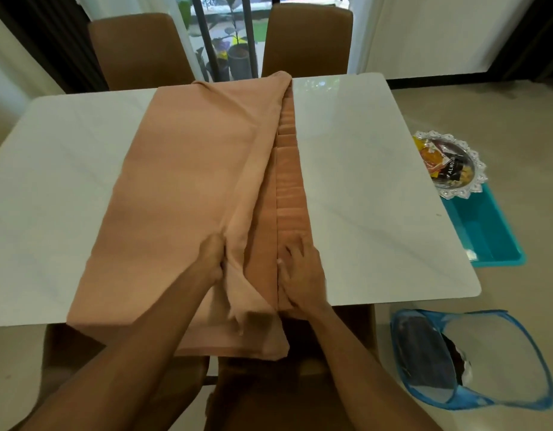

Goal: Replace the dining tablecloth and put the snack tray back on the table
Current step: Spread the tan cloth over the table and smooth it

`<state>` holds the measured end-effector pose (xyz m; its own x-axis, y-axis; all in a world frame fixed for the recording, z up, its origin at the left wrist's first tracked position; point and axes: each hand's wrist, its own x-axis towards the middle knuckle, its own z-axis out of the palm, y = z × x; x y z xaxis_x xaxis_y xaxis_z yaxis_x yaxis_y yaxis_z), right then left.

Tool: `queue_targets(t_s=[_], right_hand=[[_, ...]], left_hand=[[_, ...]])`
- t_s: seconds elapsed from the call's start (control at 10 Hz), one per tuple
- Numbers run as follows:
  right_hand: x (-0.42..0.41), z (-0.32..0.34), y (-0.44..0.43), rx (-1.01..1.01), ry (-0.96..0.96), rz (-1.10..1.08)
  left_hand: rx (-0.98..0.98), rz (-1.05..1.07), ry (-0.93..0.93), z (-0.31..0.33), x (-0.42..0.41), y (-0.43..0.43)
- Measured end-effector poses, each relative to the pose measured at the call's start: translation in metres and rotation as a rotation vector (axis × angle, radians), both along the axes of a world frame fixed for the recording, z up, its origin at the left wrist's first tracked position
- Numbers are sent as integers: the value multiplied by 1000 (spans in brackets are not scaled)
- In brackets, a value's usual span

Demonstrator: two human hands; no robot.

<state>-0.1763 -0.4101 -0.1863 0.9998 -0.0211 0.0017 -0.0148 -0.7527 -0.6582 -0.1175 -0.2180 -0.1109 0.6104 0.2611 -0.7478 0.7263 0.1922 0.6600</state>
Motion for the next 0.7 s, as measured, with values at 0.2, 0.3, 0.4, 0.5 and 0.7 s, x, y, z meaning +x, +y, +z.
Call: queue_targets(t_s=[0.2,0.3,0.4,0.5,0.7], right_hand=[[5,21,12,140,55,-72],[15,31,42,77,-34,-229],[-5,18,71,32,253,345],[-17,-2,81,-326,111,371],[-3,3,60,-403,114,344]], left_hand=[[648,-649,-7,11,-3,67],[628,-730,7,9,-8,69],[194,-425,41,8,-20,73],[253,-376,-39,9,-31,95],[896,-909,41,35,-31,185]])
